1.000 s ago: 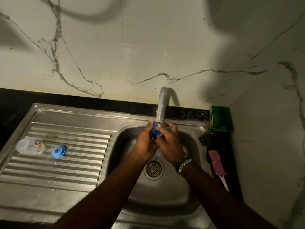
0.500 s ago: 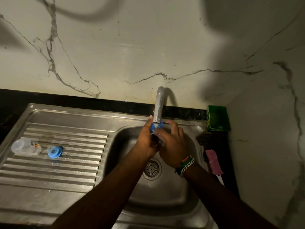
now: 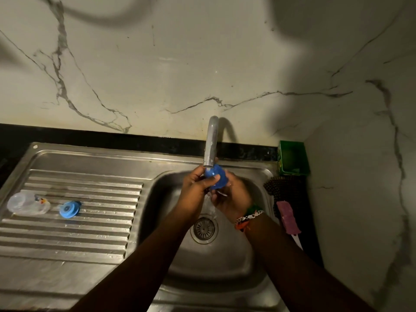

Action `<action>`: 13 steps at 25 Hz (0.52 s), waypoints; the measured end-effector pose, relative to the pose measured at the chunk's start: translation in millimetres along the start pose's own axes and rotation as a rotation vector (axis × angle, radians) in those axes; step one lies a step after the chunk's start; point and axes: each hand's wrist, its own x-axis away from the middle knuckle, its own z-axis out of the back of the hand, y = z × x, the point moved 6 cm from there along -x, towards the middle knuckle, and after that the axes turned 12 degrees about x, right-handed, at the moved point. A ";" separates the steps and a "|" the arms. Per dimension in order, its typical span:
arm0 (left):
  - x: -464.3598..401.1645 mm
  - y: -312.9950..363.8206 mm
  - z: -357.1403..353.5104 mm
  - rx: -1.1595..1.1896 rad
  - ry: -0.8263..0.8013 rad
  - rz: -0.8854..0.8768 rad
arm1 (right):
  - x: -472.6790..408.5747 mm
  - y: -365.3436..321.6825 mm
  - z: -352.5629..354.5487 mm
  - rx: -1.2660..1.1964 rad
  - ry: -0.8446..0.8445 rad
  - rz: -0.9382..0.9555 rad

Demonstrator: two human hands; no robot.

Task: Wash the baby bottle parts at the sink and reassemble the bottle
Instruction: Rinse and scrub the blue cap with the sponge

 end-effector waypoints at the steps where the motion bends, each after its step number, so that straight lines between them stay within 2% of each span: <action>1: -1.3 1.1 3.6 0.001 0.026 -0.014 | -0.3 0.7 -3.4 0.009 0.009 -0.009; 3: -2.8 1.3 10.9 0.177 0.109 0.026 | -8.6 1.8 -0.1 0.195 0.075 0.043; 5: 0.8 -1.0 11.4 0.407 0.189 0.127 | -10.9 -5.5 0.2 0.613 0.174 0.232; 6: 2.9 -3.4 10.3 0.481 0.226 0.188 | -11.7 -6.6 -2.1 0.742 0.208 0.344; 9: 4.4 -4.5 -0.8 0.563 0.248 0.307 | -2.1 -11.0 -6.4 0.708 0.273 0.539; 13: 5.6 -5.3 -16.2 0.680 0.285 0.387 | 3.8 -9.3 -1.3 0.583 0.317 0.618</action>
